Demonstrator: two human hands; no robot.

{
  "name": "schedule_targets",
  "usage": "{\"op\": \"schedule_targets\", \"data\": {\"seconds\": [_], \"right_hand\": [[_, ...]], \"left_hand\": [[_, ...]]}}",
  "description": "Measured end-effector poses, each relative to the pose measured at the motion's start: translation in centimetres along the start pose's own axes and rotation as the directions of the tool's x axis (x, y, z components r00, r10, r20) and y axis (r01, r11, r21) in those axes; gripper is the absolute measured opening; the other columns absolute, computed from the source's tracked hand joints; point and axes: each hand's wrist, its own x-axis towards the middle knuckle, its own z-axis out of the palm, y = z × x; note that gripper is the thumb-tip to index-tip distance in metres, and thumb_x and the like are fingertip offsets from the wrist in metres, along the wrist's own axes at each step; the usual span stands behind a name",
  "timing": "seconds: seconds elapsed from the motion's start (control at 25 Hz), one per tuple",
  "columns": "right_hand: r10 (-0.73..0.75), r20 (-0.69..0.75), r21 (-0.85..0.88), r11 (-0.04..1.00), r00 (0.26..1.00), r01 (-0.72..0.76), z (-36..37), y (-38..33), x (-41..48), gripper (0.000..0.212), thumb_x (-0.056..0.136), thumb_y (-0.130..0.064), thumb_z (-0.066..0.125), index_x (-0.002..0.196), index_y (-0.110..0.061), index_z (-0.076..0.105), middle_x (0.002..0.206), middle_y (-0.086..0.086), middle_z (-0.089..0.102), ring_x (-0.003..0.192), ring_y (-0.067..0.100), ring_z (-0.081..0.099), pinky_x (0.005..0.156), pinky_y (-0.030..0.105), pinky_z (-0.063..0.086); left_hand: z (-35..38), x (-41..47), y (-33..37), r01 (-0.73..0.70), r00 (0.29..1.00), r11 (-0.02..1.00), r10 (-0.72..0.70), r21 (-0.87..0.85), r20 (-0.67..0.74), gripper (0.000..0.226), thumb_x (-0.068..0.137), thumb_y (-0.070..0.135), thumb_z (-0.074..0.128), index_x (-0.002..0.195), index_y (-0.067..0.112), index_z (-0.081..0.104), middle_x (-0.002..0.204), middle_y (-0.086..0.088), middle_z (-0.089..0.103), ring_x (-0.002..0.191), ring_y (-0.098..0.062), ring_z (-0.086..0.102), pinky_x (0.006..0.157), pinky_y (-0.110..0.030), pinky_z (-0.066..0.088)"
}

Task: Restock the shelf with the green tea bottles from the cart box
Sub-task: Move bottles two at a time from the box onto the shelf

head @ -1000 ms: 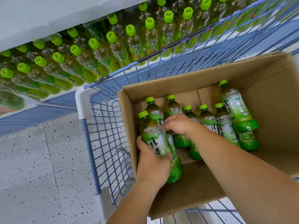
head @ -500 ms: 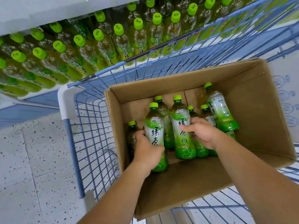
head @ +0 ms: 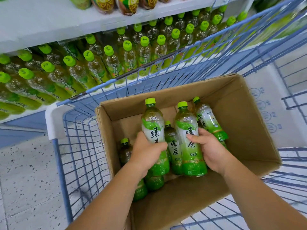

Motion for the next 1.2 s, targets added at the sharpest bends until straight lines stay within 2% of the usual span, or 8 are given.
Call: {"op": "schedule_targets", "data": {"seconds": [0.16, 0.28, 0.4, 0.56, 0.76, 0.92, 1.08, 1.2], "right_hand": [[-0.176, -0.042, 0.057, 0.982, 0.984, 0.178, 3.8, -1.3, -3.9, 0.033, 0.093, -0.007, 0.059, 0.126, -0.006, 0.062, 0.115, 0.019, 0.072, 0.105, 0.040, 0.070, 0.087, 0.052, 0.056], [-0.258, -0.059, 0.103, 0.959, 0.964, 0.263, 7.3, -2.2, -7.0, 0.035, 0.089, -0.008, 0.062, 0.125, -0.007, 0.062, 0.114, 0.019, 0.073, 0.104, 0.039, 0.070, 0.088, 0.054, 0.055], [-0.316, -0.061, 0.128, 0.938, 0.947, 0.322, 10.9, -3.2, -9.4, 0.043, 0.082, -0.012, 0.065, 0.124, -0.005, 0.061, 0.115, 0.022, 0.072, 0.105, 0.041, 0.069, 0.091, 0.058, 0.054], [-0.352, -0.037, 0.120, 0.927, 0.935, 0.354, 16.6, -4.2, -10.9, 0.043, 0.082, -0.009, 0.067, 0.124, 0.000, 0.060, 0.113, 0.025, 0.070, 0.098, 0.041, 0.069, 0.085, 0.055, 0.056], [-0.384, 0.040, 0.141, 0.916, 0.922, 0.375, 25.2, -4.8, -11.5, 0.046, 0.079, -0.016, 0.070, 0.122, -0.002, 0.061, 0.097, 0.017, 0.073, 0.079, 0.030, 0.072, 0.064, 0.039, 0.058], [-0.399, 0.081, 0.178, 0.907, 0.913, 0.381, 32.4, -6.0, -11.2, 0.052, 0.077, -0.019, 0.076, 0.124, -0.005, 0.060, 0.092, 0.015, 0.073, 0.076, 0.031, 0.071, 0.066, 0.042, 0.058], [-0.461, 0.089, 0.102, 0.886, 0.883, 0.452, 39.5, -8.1, -10.0, 0.048, 0.070, -0.025, 0.081, 0.112, -0.010, 0.063, 0.086, 0.008, 0.074, 0.070, 0.024, 0.072, 0.061, 0.036, 0.056], [-0.532, 0.096, -0.031, 0.843, 0.841, 0.537, 43.1, -9.6, -7.7, 0.051, 0.061, -0.025, 0.086, 0.107, -0.013, 0.067, 0.095, 0.013, 0.076, 0.079, 0.027, 0.074, 0.065, 0.040, 0.056]], "left_hand": [[-2.3, -3.5, 1.7, -0.111, 0.992, 0.994, 0.110, 0.003, 0.060, 0.055, 0.053, 0.038, 0.071, 0.105, 0.022, 0.065, 0.095, -0.004, 0.074, 0.087, -0.023, 0.072, 0.080, -0.048, 0.061], [-5.3, -6.9, 3.2, -0.210, 0.974, 0.978, 0.207, 0.017, 0.089, 0.030, 0.064, 0.031, 0.070, 0.092, 0.020, 0.068, 0.085, -0.006, 0.074, 0.081, -0.024, 0.072, 0.073, -0.044, 0.060], [-9.1, -9.6, 5.2, -0.274, 0.959, 0.962, 0.275, -0.019, 0.067, 0.011, 0.078, 0.024, 0.072, 0.086, 0.028, 0.066, 0.076, 0.007, 0.072, 0.078, -0.014, 0.070, 0.077, -0.039, 0.058], [-15.2, -11.9, 7.0, -0.336, 0.938, 0.938, 0.341, -0.082, 0.061, 0.016, 0.087, 0.014, 0.067, 0.086, 0.030, 0.064, 0.067, 0.017, 0.070, 0.075, -0.013, 0.068, 0.067, -0.031, 0.055], [-24.5, -12.2, 7.7, -0.384, 0.922, 0.920, 0.386, -0.081, 0.013, 0.015, 0.086, 0.016, 0.067, 0.095, 0.026, 0.061, 0.085, -0.001, 0.066, 0.078, -0.020, 0.065, 0.073, -0.039, 0.053], [-32.0, -11.7, 8.9, -0.463, 0.886, 0.886, 0.462, -0.023, -0.034, 0.016, 0.084, 0.016, 0.067, 0.099, 0.020, 0.064, 0.092, -0.013, 0.069, 0.080, -0.023, 0.066, 0.073, -0.037, 0.053], [-38.5, -10.3, 10.7, -0.545, 0.827, 0.836, 0.548, 0.060, -0.126, 0.015, 0.082, 0.021, 0.072, 0.095, 0.022, 0.065, 0.084, -0.001, 0.072, 0.080, -0.019, 0.069, 0.074, -0.038, 0.056], [-41.7, -8.1, 12.4, -0.588, 0.782, 0.804, 0.593, 0.088, -0.191, 0.020, 0.076, 0.021, 0.079, 0.091, 0.024, 0.066, 0.076, 0.012, 0.073, 0.068, -0.003, 0.069, 0.062, -0.024, 0.055]]}}
